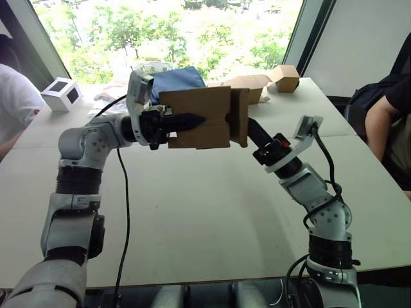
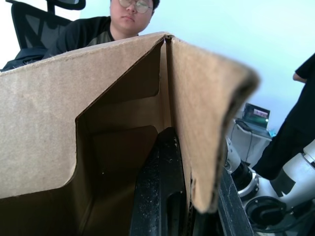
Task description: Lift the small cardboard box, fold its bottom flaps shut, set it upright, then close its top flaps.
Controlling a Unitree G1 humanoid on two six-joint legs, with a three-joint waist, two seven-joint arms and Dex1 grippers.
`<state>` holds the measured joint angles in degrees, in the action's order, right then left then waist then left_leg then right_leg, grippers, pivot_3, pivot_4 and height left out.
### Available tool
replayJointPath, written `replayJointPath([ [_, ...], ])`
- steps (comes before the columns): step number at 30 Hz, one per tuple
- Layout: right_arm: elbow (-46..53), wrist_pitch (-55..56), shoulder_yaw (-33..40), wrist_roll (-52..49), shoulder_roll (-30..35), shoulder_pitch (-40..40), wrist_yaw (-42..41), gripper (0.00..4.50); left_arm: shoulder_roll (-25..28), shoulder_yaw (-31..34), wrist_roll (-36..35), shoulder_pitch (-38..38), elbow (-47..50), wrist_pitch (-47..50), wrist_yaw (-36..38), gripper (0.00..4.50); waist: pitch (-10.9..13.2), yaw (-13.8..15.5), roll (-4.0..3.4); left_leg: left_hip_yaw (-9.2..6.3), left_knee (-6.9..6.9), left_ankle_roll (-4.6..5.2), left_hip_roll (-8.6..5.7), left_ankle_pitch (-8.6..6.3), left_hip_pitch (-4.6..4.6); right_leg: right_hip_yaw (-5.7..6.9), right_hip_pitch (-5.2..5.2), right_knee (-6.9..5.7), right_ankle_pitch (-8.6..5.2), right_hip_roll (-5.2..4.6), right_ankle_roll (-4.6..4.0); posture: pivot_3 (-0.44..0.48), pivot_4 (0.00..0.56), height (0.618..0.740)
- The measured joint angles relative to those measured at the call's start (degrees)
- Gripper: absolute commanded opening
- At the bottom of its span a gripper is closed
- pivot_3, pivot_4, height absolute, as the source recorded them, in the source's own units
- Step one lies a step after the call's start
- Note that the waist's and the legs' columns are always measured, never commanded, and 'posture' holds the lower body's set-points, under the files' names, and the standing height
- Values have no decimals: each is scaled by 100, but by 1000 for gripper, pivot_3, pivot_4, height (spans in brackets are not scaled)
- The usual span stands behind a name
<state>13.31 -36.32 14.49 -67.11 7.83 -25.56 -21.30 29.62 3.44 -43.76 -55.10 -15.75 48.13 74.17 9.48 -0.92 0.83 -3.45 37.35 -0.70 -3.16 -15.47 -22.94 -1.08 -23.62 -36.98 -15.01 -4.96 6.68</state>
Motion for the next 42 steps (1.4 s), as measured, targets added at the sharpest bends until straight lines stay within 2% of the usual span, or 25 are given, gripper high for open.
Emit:
replayJointPath([
  [2, -11, 51, 94, -145, -110, -1, 88, 2341, 6, 0, 4, -35, 0, 0, 1, 0, 0, 1, 0, 0, 0, 0, 0, 0, 0, 0, 0, 0, 0, 0, 0, 0, 150, 740],
  [12, 41, 79, 116, -712, -506, 2, 207, 2341, 11, 3, 3, -89, 0, 36, -15, 0, 0, -14, -1, 0, -2, 0, 0, 0, 0, -1, -4, -2, 0, 1, 0, 0, 150, 740],
  [25, 283, 84, 19, -1082, -546, 273, 395, 2341, 9, 6, 4, -89, -92, 34, -82, 0, 0, -17, -1, 0, -3, 0, 0, 0, 0, -1, -5, -2, 0, 2, 0, 0, 150, 740],
  [28, 283, 129, 5, -1074, -546, 272, 398, 1635, 9, 6, 4, -89, -94, 33, -83, 0, 0, -16, -1, 0, -2, 0, 0, 0, 0, -2, -5, -2, 0, 2, 0, 0, 150, 740],
  [42, 267, 400, -239, -745, -628, 265, 406, 1635, 10, 5, 4, -88, -100, 26, -65, 0, 0, -17, -1, 0, -2, 0, 0, 0, 0, -2, -5, -2, 0, 2, -1, 0, 150, 740],
])
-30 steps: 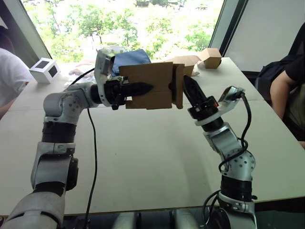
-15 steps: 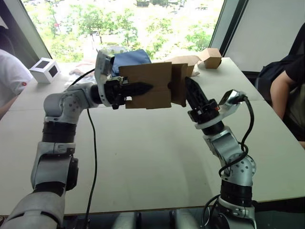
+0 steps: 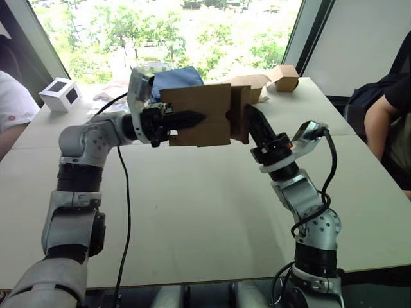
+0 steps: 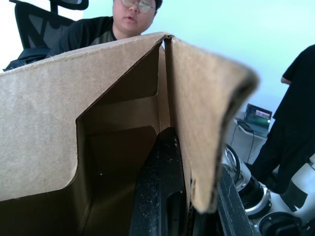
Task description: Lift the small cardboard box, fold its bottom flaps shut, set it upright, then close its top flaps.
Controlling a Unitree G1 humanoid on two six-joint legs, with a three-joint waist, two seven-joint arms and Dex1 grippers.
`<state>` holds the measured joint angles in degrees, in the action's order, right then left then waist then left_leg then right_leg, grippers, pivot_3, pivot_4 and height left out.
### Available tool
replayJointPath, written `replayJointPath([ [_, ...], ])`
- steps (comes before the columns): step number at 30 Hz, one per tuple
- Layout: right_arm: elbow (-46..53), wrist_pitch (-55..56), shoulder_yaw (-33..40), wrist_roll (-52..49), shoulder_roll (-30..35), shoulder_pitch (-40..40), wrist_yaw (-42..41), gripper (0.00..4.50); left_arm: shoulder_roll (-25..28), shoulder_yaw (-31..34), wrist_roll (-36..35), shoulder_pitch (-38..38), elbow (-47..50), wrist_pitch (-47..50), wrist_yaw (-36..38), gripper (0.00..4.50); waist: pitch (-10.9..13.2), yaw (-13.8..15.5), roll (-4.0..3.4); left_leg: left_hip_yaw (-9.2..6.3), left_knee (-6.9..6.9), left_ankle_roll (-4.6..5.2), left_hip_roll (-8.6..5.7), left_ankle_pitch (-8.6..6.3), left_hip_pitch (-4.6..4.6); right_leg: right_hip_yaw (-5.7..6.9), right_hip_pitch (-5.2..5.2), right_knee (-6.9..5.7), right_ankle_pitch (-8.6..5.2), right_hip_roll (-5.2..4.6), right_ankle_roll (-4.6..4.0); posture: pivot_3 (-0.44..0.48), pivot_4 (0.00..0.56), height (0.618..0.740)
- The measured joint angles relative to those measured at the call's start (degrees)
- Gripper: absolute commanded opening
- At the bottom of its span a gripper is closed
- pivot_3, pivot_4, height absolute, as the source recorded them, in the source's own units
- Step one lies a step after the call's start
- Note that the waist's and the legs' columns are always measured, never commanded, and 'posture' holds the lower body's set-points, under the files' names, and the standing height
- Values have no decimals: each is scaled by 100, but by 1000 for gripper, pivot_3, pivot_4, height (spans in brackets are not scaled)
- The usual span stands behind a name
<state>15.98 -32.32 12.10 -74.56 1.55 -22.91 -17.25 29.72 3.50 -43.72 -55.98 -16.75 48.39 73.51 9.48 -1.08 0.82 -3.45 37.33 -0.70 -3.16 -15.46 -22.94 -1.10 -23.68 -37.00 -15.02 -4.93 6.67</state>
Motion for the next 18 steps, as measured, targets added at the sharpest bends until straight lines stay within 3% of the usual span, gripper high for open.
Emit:
replayJointPath([
  [18, 0, 151, -242, 190, -265, -4, 114, 1635, -45, -50, 81, 154, 128, -45, 37, 0, 0, 0, 0, 0, 0, -1, 0, 0, 0, -1, -2, 0, 0, 0, 0, 0, 150, 740],
])
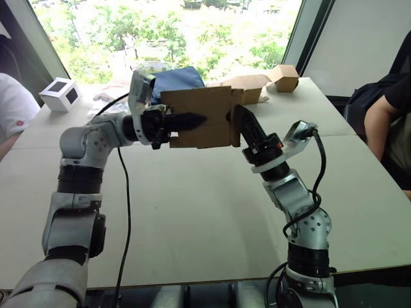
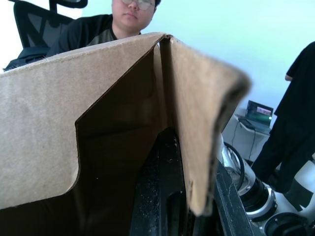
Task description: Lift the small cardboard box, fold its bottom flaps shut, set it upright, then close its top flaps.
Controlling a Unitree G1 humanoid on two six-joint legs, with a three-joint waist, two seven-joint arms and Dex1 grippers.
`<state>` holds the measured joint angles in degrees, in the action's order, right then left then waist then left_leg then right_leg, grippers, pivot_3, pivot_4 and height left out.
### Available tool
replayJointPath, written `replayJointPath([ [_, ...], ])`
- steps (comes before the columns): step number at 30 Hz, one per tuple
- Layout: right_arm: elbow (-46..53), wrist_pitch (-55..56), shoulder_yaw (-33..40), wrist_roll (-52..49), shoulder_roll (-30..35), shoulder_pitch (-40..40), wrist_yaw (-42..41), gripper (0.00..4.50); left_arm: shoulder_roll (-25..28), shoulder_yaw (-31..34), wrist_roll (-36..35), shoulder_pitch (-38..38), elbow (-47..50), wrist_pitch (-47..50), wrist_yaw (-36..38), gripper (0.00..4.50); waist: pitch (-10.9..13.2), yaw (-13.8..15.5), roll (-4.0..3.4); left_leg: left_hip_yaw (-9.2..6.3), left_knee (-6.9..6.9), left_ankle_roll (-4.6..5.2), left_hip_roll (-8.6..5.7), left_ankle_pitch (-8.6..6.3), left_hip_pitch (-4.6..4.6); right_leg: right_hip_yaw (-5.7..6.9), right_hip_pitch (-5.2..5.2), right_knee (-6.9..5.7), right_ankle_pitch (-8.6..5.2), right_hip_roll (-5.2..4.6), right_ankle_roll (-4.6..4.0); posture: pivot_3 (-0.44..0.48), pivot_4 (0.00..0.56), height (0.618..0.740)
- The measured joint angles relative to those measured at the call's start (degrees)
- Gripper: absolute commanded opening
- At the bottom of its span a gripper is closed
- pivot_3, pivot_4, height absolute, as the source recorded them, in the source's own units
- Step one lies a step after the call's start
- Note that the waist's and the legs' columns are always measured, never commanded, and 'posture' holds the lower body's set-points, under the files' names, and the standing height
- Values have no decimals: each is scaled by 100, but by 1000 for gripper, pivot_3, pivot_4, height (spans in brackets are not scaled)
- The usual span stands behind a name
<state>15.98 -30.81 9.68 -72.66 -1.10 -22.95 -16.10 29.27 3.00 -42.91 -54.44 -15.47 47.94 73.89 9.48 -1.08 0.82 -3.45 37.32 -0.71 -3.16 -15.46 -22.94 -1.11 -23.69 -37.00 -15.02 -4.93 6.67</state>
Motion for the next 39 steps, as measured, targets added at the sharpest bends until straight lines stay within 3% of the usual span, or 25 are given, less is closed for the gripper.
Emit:
replayJointPath([
  [25, -104, 161, -36, 258, -164, -113, 120, 1635, -65, 1, 7, 31, 44, 0, -98, 0, 0, 0, 0, 0, 0, 0, 0, 0, 0, -1, -1, 0, 0, 0, 0, 0, 150, 740],
  [39, -55, 212, -52, -65, -731, -113, 353, 1635, -417, 71, 58, 25, -274, -301, -319, 0, 0, -1, 0, 0, -2, -1, 0, 1, 0, -2, -4, 0, 0, 0, 0, 0, 150, 740],
])
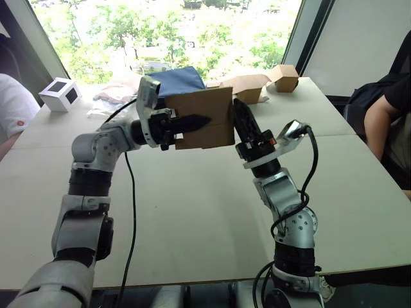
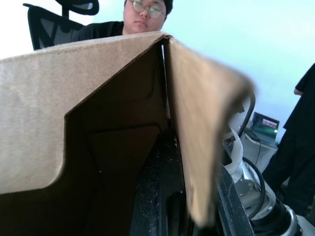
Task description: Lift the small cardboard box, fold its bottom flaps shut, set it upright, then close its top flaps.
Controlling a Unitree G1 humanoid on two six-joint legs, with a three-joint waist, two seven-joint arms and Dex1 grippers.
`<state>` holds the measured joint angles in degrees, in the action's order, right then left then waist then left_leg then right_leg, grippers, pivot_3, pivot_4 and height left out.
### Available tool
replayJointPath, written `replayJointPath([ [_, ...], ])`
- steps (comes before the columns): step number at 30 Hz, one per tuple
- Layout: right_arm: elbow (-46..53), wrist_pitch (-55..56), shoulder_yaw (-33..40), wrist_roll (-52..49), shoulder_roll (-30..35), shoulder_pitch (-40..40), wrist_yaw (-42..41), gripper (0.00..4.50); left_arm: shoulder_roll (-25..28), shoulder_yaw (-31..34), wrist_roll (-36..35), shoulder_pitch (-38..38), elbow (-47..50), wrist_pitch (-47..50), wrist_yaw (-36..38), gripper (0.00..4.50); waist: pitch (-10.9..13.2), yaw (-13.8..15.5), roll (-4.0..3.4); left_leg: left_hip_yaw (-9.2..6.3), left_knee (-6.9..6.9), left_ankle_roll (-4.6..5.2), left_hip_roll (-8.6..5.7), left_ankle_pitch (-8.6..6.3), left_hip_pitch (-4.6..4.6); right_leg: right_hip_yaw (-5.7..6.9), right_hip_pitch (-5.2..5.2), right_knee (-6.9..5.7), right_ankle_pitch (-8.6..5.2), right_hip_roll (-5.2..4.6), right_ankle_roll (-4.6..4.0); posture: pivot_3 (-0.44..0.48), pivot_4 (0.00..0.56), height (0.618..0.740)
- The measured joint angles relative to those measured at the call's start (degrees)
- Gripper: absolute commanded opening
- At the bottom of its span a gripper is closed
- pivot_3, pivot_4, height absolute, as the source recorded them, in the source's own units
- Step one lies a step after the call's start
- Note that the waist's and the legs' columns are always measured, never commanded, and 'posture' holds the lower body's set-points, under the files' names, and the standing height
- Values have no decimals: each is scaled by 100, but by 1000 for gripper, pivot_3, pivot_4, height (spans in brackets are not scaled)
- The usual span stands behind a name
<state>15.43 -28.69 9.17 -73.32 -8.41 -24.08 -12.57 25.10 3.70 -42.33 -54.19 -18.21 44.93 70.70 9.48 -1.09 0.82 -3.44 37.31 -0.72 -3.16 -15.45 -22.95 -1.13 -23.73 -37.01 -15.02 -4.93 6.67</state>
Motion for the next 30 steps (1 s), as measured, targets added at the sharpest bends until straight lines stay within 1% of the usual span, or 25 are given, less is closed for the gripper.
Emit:
replayJointPath([
  [8, 21, 46, -69, 8, 4, 1, 88, 1635, -41, 46, 31, -48, -201, -89, -46, 0, 0, -5, 0, 1, -2, 0, 0, 0, 0, 0, -2, 0, 0, 0, 0, 0, 150, 740],
  [16, 61, -103, 35, -60, 507, 135, 74, 1635, -4, 172, 17, -61, -155, -11, -52, 0, 0, -4, 0, 1, -2, 0, -1, 0, 0, 0, -2, 0, 0, 0, 0, 0, 150, 740],
  [22, 62, -98, 191, -274, 625, 183, 80, 1635, 75, 173, -53, -60, -66, 131, -42, 0, 0, -4, 0, 1, -2, 0, 0, 0, 0, -1, -2, 0, 0, 0, 0, 0, 150, 740],
  [25, 62, -99, 242, -353, 674, 192, 87, 896, 130, 172, -74, -59, -46, 201, -32, 0, 0, -2, 0, 1, -2, 0, -1, 0, 0, -1, -2, 0, 0, 0, 0, 0, 150, 740],
  [27, 62, -110, 237, -338, 766, 206, 86, 111, 160, 172, -81, -60, 11, 219, -18, 0, 0, 0, 0, 1, -2, 0, -1, 0, 0, -1, -2, 0, 0, 0, 0, 0, 150, 740],
  [30, 63, -166, 175, -209, 920, 280, 45, 47, 189, 171, -83, -60, 41, 239, 23, 0, 0, 0, 0, 1, -2, 0, -1, 0, 0, -1, -2, 0, 0, 1, 0, 0, 150, 740],
])
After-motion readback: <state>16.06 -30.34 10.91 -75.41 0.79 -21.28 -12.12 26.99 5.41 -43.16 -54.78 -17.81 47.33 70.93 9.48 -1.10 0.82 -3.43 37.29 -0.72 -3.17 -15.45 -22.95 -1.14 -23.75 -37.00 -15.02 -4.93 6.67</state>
